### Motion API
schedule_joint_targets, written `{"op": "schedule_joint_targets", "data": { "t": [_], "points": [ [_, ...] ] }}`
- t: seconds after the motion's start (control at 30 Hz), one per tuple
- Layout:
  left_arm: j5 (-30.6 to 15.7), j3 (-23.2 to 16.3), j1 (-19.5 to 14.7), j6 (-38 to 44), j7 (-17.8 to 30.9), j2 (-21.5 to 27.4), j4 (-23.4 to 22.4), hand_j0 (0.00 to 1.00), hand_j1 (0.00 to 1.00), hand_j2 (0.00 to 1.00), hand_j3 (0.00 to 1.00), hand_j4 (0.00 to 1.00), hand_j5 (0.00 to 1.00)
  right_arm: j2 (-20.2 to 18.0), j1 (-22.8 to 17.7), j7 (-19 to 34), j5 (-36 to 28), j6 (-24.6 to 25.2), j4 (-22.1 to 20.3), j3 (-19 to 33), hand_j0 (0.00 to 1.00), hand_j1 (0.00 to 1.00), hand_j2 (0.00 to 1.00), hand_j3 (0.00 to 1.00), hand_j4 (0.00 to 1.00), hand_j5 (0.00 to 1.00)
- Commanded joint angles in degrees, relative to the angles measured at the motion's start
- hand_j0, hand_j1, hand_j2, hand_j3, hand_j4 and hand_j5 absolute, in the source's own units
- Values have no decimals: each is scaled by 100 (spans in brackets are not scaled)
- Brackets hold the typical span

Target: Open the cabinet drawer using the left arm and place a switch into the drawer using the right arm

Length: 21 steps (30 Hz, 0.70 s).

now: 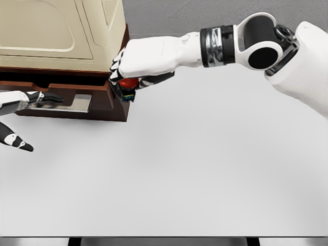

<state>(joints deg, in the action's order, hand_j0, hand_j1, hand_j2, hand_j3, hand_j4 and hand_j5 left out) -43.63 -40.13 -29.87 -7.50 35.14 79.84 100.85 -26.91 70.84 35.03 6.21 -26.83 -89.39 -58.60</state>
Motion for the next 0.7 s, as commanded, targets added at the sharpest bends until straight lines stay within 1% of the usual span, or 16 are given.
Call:
{"op": "schedule_joint_targets", "data": {
  "t": [0.0,0.2,0.43,0.67],
  "points": [
    [285,-56,-2,3,-14,67,-13,100,100,100,100,100,100,63,0,-3,-24,37,0,-2,45,45,45,45,45,45],
    [189,-56,-2,-6,-14,137,-4,100,100,100,100,100,100,230,70,-3,-24,169,0,-20,45,45,45,45,45,45],
    [-57,-65,34,-33,-14,322,13,100,100,100,100,100,100,476,132,-3,-24,363,35,-37,45,45,45,45,45,45],
    [-268,-74,42,-41,-14,471,22,100,100,100,100,100,100,775,255,-3,-24,512,290,-73,45,45,45,45,45,45]
  ]
}}
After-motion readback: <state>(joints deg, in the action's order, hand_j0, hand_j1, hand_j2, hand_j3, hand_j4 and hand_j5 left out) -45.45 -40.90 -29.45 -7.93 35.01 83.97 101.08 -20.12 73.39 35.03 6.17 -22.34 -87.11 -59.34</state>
